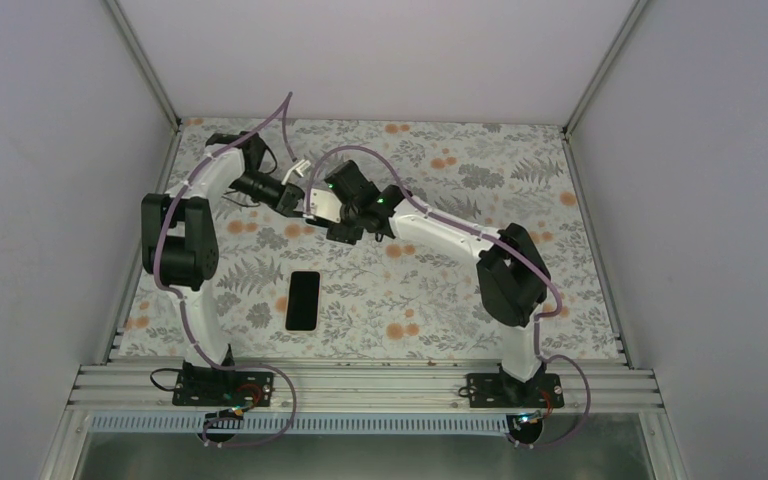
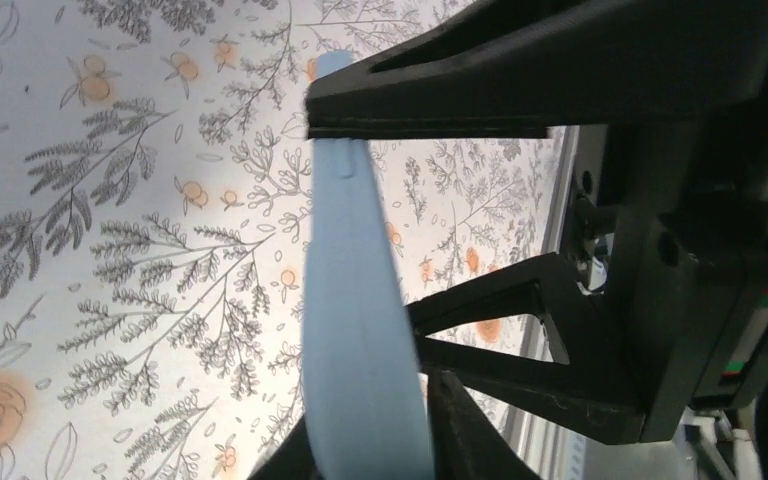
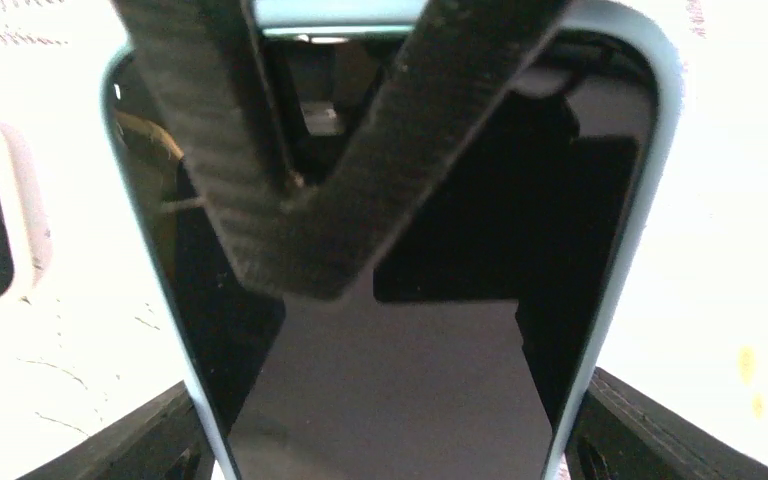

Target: Take the phone out of the phone case

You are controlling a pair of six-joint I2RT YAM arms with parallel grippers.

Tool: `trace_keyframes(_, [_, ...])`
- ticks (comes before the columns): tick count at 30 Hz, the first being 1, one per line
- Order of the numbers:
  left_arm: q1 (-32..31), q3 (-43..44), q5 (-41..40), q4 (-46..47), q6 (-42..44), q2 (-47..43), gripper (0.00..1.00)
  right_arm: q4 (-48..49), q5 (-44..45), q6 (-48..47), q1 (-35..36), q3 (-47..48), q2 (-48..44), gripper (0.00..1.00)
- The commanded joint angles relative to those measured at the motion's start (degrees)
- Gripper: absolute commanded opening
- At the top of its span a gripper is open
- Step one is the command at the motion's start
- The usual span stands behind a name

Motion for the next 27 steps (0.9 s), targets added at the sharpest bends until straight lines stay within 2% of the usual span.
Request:
trace_keyframes(1, [-1.14, 0.88, 3.59, -2.77, 2.15, -0.23, 0.14, 3.25, 1.52, 0.6, 0.49, 3.22, 0.45, 0.65])
trace_keyframes(3, [-1.16, 0.5, 3.17, -1.36, 1.52, -0.7, 0.11, 2.57, 1.05, 0.64, 0.54, 3.58, 0.25, 0.7])
trace_keyframes(6, [-1.44, -0.2, 1.89, 0.67, 0.49, -1.87, 0.03, 0.49, 0.02, 0.57, 0.56, 3.84, -0.63, 0.87])
trace_keyframes(8, [-1.63, -0.71, 0.89, 1.5, 0.53, -2.77, 0.02, -1.88, -1.34, -0.04, 0.48, 3.38, -1.96, 0.98])
trace_keyframes(9, [-1.77, -0.97, 0.32, 2.05, 0.45, -3.45, 0.02, -3.76, -2.83, -0.83, 0.37, 3.01, -2.84, 1.0])
trace_keyframes(14, [-2.78, -3.38, -6.69, 6.12, 1.43, -9.24, 0.02, -17.77, -14.26, -3.21, -1.64, 1.74, -8.19, 1.0])
trace_keyframes(19, [-4.21, -13.27, -16.13, 19.46, 1.97, -24.67, 0.02, -20.52, -30.99, -6.99, -9.18, -6.78, -22.18, 1.0])
trace_keyframes(21, [-4.2, -18.24, -16.25, 25.41, 2.74, -31.21, 0.02, -20.18, -36.02, -7.27, -12.95, -9.12, -25.52, 1.0])
trace_keyframes(24, [-4.67, -22.9, -14.58, 31.17, 3.49, -38.08, 0.02, -18.87, -37.18, -6.67, -15.53, -11.77, -26.87, 1.0])
trace_keyframes(27, [-5.2, -23.53, -12.46, 31.02, 4.42, -39.69, 0.02, -16.19, -36.24, -4.67, -15.71, -13.08, -25.75, 1.0])
